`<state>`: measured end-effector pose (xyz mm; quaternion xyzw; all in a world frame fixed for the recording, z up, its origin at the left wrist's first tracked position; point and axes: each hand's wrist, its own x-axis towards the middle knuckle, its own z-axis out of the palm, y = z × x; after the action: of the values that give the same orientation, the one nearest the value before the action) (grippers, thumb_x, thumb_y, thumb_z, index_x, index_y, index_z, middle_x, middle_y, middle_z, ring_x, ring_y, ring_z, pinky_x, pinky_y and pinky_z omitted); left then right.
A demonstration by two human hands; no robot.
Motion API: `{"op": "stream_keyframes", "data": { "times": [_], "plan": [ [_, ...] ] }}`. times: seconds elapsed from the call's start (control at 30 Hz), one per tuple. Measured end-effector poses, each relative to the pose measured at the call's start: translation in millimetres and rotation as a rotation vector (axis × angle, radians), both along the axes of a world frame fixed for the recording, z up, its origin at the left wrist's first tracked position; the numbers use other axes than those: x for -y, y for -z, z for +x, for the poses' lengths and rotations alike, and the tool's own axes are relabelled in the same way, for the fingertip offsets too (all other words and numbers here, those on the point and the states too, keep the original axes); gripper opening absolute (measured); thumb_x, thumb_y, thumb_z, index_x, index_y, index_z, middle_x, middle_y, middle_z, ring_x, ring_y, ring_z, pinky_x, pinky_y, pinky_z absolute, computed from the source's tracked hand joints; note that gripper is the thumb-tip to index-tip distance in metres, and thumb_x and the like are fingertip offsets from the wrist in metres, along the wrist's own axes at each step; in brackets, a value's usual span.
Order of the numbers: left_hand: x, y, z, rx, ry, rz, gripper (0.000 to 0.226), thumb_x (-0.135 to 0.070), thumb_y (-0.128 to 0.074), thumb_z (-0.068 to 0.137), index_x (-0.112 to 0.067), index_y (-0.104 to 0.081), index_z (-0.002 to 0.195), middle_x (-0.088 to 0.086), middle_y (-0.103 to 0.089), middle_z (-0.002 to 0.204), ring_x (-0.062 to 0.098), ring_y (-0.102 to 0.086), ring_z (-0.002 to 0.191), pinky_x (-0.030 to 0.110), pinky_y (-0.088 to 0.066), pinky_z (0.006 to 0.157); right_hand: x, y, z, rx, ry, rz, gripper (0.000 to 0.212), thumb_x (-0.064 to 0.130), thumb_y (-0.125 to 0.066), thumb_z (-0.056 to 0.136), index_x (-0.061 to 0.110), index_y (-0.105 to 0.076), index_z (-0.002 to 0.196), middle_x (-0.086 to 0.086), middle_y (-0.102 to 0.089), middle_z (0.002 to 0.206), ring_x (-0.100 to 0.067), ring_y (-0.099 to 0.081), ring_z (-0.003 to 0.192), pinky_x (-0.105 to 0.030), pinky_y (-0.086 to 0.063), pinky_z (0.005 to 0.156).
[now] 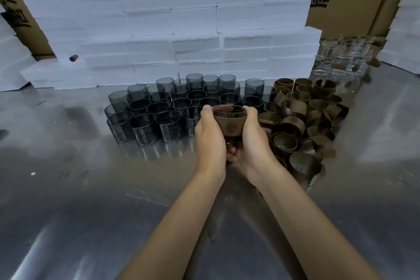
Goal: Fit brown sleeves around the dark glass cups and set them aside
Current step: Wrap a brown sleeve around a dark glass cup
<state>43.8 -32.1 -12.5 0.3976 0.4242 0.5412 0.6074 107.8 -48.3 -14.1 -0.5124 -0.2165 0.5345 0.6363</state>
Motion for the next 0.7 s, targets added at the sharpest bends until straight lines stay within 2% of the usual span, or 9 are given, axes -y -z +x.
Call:
{"op": "stream_keyframes", "data": {
  "times": [0.17, 0.33, 0.5, 0.63, 0.7],
  "plan": [
    [-5.9, 5.3, 2.3, -0.005, 0.04, -0.018, 0.05, -0.037, -0.035, 0.1, -0.029, -0.073, 0.068, 0.003, -0.064, 0.06, 0.016, -0.05, 0.037, 0.021, -0.037, 0.037, 4.1, -0.8, 4.9, -0.008, 0.006, 0.013, 0.049, 0.044, -0.035, 0.104, 0.009, -0.06, 0.08, -0.003, -0.051, 0.049, -0.011, -0.036, 0.035, -0.018, -0.025, 0.035],
    [-9.2, 11.5, 2.4, -0.035, 0.065, 0.0, 0.044, -0.035, -0.034, 0.098, -0.018, -0.073, 0.086, 0.005, -0.062, 0.06, 0.019, -0.048, 0.038, 0.023, -0.037, 0.037, 5.2, -2.9, 6.1, -0.014, -0.004, 0.019, 0.045, 0.04, -0.032, 0.105, 0.008, -0.056, 0.083, -0.003, -0.049, 0.046, -0.012, -0.034, 0.034, -0.017, -0.023, 0.034],
    [-11.5, 13.7, 0.3, -0.049, 0.084, 0.004, 0.045, -0.037, -0.034, 0.1, -0.018, -0.072, 0.085, 0.006, -0.064, 0.063, 0.017, -0.051, 0.041, 0.024, -0.039, 0.039, 5.1, -2.2, 7.8, 0.006, -0.02, 0.012, 0.047, 0.041, -0.03, 0.106, 0.008, -0.055, 0.082, -0.003, -0.049, 0.045, -0.012, -0.035, 0.035, -0.017, -0.024, 0.035],
    [-11.9, 9.6, -4.9, -0.115, 0.106, 0.08, 0.051, -0.049, -0.035, 0.103, -0.026, -0.077, 0.085, 0.006, -0.069, 0.07, 0.018, -0.057, 0.046, 0.026, -0.043, 0.043, 5.0, -2.9, 9.6, -0.021, -0.07, 0.038, 0.05, 0.046, -0.033, 0.106, 0.009, -0.059, 0.084, -0.003, -0.05, 0.049, -0.013, -0.038, 0.039, -0.021, -0.027, 0.035],
    [-11.8, 5.6, -8.4, -0.201, 0.068, 0.182, 0.051, -0.051, -0.035, 0.107, -0.029, -0.077, 0.091, 0.001, -0.076, 0.081, 0.012, -0.068, 0.06, 0.023, -0.051, 0.051, 4.4, -3.5, 11.8, -0.047, -0.103, 0.05, 0.05, 0.049, -0.035, 0.106, 0.008, -0.06, 0.09, -0.004, -0.051, 0.051, -0.013, -0.039, 0.04, -0.022, -0.029, 0.035]
  ]
}}
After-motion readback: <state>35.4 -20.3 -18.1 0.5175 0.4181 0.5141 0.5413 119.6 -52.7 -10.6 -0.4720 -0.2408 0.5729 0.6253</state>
